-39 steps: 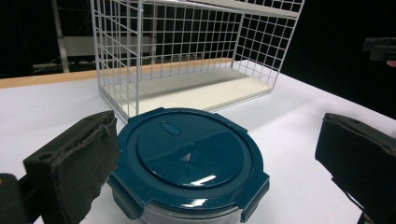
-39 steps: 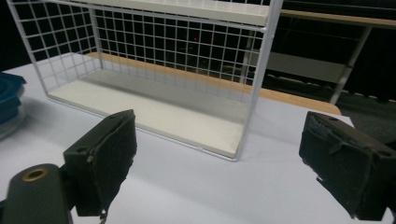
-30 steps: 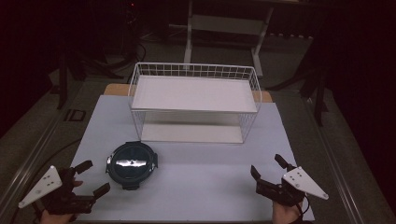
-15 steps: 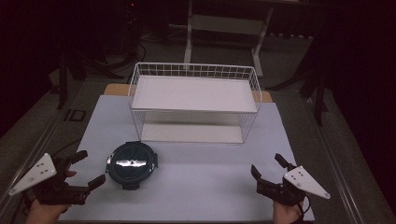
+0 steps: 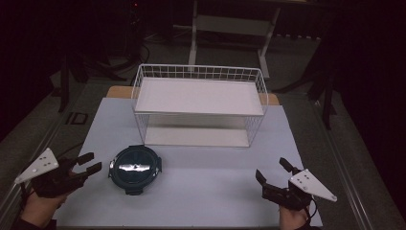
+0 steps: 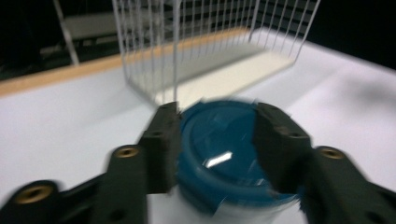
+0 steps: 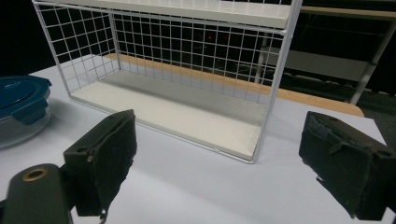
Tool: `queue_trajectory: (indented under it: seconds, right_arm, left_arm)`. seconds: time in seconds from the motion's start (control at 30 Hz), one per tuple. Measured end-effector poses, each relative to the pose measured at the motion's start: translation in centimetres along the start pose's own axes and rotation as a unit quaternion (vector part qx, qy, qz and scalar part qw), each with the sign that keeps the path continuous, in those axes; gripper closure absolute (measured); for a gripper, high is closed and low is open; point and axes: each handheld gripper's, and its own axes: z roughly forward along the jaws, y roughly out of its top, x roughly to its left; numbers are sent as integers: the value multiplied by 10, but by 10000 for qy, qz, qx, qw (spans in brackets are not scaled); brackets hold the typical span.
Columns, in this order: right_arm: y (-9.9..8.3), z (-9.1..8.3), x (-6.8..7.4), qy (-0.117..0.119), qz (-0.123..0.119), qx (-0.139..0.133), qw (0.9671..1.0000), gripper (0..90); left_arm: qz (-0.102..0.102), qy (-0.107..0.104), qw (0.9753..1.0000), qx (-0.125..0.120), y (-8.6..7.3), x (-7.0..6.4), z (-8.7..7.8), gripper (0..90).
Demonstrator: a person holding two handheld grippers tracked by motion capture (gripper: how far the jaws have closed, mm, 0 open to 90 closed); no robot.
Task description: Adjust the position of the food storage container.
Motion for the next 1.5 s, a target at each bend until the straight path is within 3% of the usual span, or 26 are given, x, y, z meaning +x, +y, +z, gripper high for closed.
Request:
queue_trajectory:
  seconds: [0.13,0.33,0.43,0.8,1.2,1.5]
  right_arm:
    - [0,0,0,27,14,4,10000,111]
    - [-1,1,1,123,2,28,9999,111]
    - [-1,2,0,151,33,58,9999,111]
    - [-2,2,0,187,19,77,9998,111]
    - [-3,4,1,223,9,116,9997,111]
    - [-3,4,2,250,14,129,9996,111]
  left_arm:
    - [-109,138,9986,493,-14,11,11,709]
    - [-23,190,9935,1123,-29,14,27,888]
    - [41,124,9917,1280,-32,12,34,895]
    - [120,14,9896,1435,-31,10,47,897]
    - [157,7,9902,1385,-25,6,54,898]
    - [271,-295,9891,1420,-16,-10,76,898]
